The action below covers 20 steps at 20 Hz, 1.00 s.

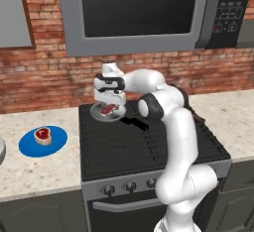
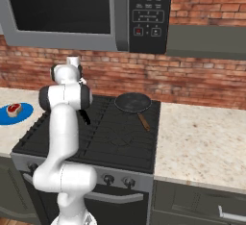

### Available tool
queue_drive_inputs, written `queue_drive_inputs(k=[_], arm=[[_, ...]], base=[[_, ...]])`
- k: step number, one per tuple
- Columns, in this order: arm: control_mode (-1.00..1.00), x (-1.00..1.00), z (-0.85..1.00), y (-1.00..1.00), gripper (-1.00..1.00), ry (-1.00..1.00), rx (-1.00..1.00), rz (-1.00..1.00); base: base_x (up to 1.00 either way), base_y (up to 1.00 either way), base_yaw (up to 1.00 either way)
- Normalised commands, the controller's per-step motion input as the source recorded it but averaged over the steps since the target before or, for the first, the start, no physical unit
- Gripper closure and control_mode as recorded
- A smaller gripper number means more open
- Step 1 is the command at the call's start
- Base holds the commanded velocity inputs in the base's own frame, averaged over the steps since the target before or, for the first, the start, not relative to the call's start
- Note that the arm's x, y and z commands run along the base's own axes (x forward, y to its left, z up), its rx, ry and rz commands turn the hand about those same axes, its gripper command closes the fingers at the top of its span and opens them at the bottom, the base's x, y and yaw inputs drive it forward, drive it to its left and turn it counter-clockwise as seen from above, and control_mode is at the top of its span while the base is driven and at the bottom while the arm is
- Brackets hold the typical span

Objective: Place one of the steaks on the plate and the other in the bowl. Then place the bowl in the fridge.

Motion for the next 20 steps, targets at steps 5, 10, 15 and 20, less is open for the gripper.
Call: queue_drive_inputs(k=[5,10,15,20], arm=[[-1.0,0.05,-0.23,0.02,-1.0,0.06,0.0,0.0],[-1.0,0.09,-0.29,0.0,-1.0,0.04,0.0,0.0],[-1.0,0.04,-0.42,0.02,-1.0,0.03,0.0,0.0],[-1.0,0.0,-0.69,0.07,1.0,0.04,0.0,0.0]], base=[[0.0,0.0,0.0],[0.0,0.0,0.0],[0.0,0.0,0.0],[0.0,0.0,0.0]])
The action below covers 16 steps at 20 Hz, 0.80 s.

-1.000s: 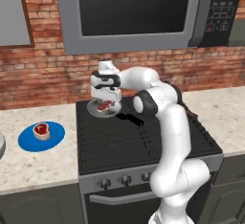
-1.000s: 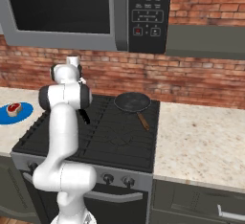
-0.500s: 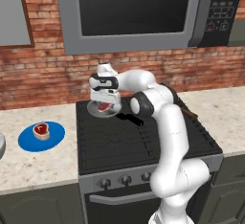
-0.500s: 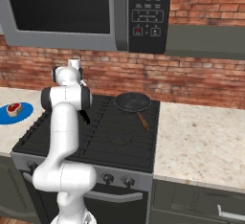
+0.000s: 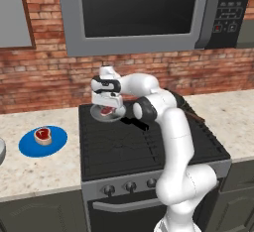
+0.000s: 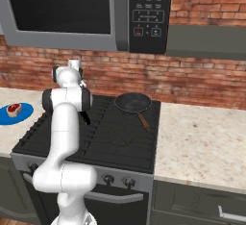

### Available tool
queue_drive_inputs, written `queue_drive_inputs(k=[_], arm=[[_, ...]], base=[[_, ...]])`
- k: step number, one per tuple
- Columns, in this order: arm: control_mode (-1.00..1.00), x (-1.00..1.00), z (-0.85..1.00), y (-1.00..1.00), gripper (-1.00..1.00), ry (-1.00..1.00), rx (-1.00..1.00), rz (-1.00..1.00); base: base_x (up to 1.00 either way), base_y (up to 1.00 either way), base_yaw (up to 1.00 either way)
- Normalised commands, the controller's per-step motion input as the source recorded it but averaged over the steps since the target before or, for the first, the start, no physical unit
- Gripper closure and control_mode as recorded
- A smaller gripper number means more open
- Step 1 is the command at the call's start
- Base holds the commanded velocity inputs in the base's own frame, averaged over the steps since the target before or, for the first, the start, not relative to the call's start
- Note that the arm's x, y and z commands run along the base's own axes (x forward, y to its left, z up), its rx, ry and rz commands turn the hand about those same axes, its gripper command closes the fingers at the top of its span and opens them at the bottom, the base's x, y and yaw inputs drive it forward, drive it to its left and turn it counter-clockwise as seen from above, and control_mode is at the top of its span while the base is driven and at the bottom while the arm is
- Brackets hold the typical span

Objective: Place one of the steaks on the plate and the other in the bowl. Then place the bowl in the fridge.

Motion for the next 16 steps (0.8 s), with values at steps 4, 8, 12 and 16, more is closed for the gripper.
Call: queue_drive_inputs(k=[4,8,12,16], arm=[[-1.0,-0.21,-0.96,0.0,1.0,0.01,-0.03,0.0],[-1.0,-0.47,-1.0,0.0,1.0,0.0,-0.1,0.0],[-1.0,-0.31,-0.53,-0.04,1.0,-0.01,-0.02,0.0],[-1.0,-0.06,0.0,-0.3,1.0,0.0,0.04,0.0]], base=[[0.0,0.0,0.0],[0.0,0.0,0.0],[0.0,0.0,0.0],[0.0,0.0,0.0]])
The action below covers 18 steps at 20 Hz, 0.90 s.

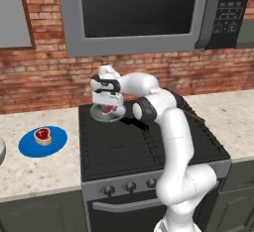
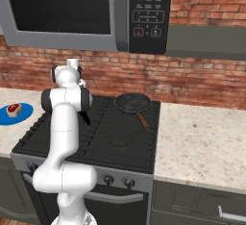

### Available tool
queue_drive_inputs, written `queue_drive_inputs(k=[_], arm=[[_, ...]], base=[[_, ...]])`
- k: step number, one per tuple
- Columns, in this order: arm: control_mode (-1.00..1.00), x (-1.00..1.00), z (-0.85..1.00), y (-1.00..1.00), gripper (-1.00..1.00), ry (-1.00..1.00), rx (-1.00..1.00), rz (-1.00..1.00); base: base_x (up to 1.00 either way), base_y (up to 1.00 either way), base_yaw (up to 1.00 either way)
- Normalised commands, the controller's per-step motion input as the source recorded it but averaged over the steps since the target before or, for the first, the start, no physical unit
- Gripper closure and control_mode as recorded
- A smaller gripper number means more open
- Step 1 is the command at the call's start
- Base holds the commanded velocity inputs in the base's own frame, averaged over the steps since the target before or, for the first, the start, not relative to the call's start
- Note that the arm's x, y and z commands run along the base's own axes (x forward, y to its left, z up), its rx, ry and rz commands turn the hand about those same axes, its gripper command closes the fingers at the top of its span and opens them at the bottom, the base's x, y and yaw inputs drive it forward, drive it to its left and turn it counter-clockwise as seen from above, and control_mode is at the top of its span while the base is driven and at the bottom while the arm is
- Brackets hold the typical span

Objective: Place one of the steaks on the plate and the other in the bowl. Then place the bowl in the fridge.

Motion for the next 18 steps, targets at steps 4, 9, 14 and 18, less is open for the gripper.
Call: queue_drive_inputs(k=[4,9,14,18], arm=[[-1.0,-0.33,0.14,-0.39,1.0,-0.06,0.06,0.0],[-1.0,-0.49,0.33,-0.26,1.0,-0.13,0.03,0.01],[-1.0,-0.45,0.06,-0.24,1.0,-0.05,0.01,0.0],[-1.0,-0.62,0.01,-0.2,1.0,0.0,0.0,0.0]], base=[[0.0,0.0,0.0],[0.0,0.0,0.0],[0.0,0.0,0.0],[0.0,0.0,0.0]])
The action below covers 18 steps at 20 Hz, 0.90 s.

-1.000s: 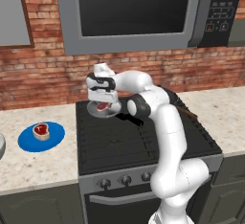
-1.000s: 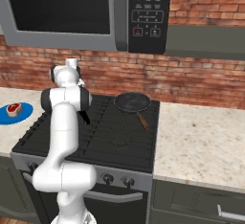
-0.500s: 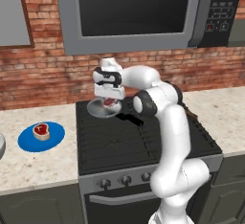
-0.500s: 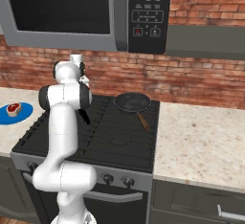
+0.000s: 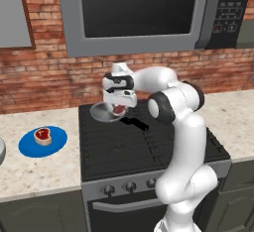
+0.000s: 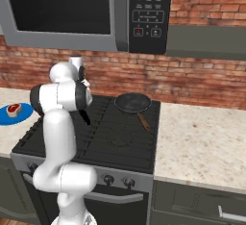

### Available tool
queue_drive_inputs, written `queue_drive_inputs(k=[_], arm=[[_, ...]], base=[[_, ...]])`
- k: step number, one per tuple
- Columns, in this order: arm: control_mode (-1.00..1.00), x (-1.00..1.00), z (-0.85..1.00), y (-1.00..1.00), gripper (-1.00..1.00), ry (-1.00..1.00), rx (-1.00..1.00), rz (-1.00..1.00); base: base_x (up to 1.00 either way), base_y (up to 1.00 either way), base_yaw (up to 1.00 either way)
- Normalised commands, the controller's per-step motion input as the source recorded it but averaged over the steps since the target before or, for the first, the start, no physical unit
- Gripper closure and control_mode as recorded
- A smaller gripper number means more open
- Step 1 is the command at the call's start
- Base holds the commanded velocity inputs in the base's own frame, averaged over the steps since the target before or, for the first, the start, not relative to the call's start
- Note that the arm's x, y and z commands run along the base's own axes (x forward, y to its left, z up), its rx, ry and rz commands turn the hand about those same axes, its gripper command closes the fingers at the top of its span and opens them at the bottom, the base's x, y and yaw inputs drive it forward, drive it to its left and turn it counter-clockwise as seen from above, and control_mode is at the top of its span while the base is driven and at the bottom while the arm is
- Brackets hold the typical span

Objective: Place one of the steaks on the plate and the other in the bowl. Then place the bowl in the fridge.

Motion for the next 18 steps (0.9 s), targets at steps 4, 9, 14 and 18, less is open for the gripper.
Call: queue_drive_inputs(k=[4,9,14,18], arm=[[-1.0,-0.62,0.27,-0.2,1.0,-0.08,0.03,0.0],[-1.0,-0.63,0.37,-0.14,1.0,-0.12,0.04,0.0],[-1.0,-0.79,0.51,-0.05,1.0,-0.04,0.06,0.0],[-1.0,-0.91,0.44,0.0,1.0,0.0,0.03,0.0]], base=[[0.0,0.0,0.0],[0.0,0.0,0.0],[0.0,0.0,0.0],[0.0,0.0,0.0]])
